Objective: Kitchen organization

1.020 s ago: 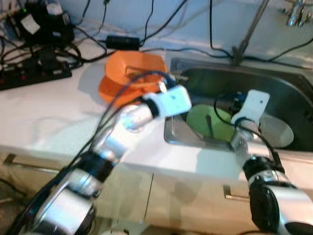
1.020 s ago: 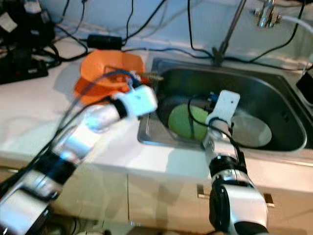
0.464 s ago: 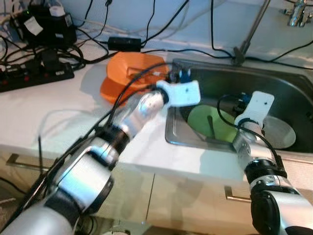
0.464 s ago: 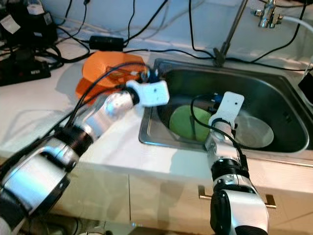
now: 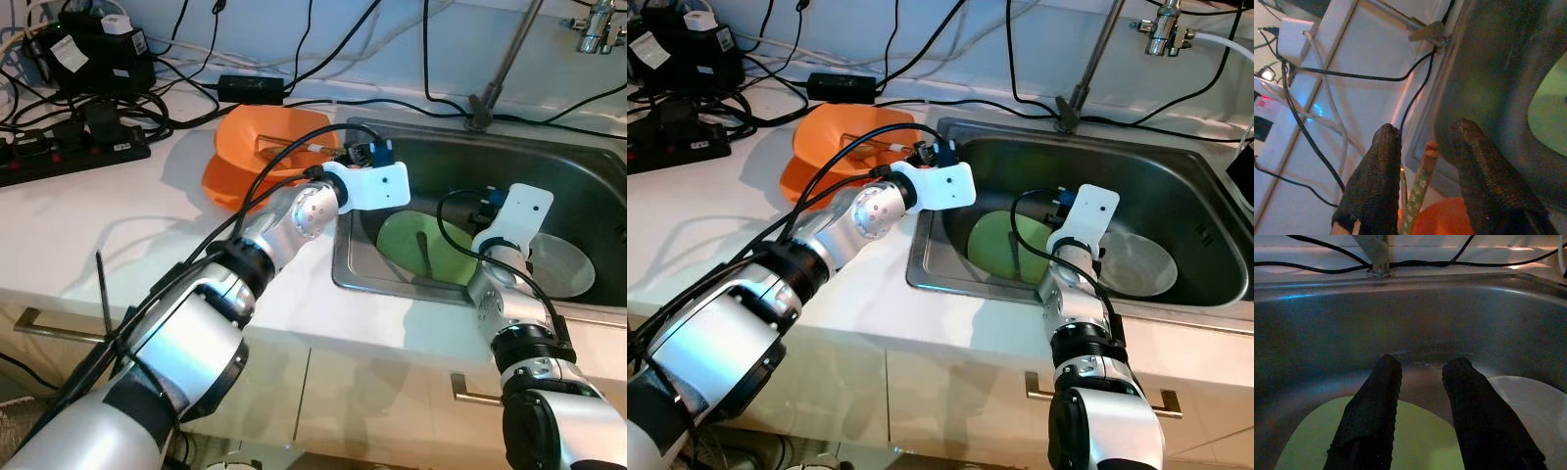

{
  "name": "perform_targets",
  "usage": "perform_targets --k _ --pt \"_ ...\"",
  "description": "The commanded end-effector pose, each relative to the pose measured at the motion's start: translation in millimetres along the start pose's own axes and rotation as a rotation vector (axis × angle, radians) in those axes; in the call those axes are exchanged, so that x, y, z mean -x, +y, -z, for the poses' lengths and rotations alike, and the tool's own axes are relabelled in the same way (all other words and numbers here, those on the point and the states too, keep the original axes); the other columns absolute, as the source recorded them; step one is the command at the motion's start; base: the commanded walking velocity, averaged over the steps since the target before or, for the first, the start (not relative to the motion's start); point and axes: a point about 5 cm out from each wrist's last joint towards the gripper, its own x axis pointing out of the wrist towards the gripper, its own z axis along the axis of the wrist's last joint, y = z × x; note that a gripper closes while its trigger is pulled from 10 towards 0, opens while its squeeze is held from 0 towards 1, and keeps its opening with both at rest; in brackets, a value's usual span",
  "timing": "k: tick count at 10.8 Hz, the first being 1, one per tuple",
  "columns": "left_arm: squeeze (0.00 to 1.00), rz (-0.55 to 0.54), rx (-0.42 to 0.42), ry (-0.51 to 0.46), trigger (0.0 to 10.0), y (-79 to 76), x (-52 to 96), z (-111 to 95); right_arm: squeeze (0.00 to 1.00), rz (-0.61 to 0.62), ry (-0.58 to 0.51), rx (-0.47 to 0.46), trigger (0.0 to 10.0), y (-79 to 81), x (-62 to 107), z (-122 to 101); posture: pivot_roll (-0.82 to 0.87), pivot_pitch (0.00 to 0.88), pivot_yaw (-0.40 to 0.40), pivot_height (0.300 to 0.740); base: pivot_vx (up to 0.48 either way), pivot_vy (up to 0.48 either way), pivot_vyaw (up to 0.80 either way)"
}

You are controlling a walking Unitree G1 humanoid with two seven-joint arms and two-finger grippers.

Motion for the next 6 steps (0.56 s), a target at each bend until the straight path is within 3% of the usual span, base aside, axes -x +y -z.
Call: perform_targets --k 1,4,5,6 --pt "0.00 0.005 -0.044 0.001 10.0 1.6 -4.0 -4.9 0.00 0.019 0.040 -0.004 10.0 -5.0 3.3 10.1 0.00 0.000 -0.025 0.740 0.000 0.000 0.00" --pt "0.00 0.001 -0.073 0.039 10.0 2.1 -6.2 -3.6 0.00 0.025 0.041 -0.006 10.0 -5.2 4.5 10.9 0.00 0.000 -0.020 0.740 0.000 0.000 0.00" --pt "0.00 -0.002 -0.076 0.046 0.0 2.7 -6.6 -3.2 0.00 0.027 0.042 -0.008 10.0 -5.2 4.7 10.9 0.00 0.000 -0.020 0.740 0.000 0.000 0.00" --pt "0.00 -0.007 -0.082 0.054 0.0 4.1 -6.9 -2.5 0.00 0.030 0.045 -0.009 10.0 -5.4 4.9 11.0 0.00 0.000 -0.020 0.740 0.000 0.000 0.00"
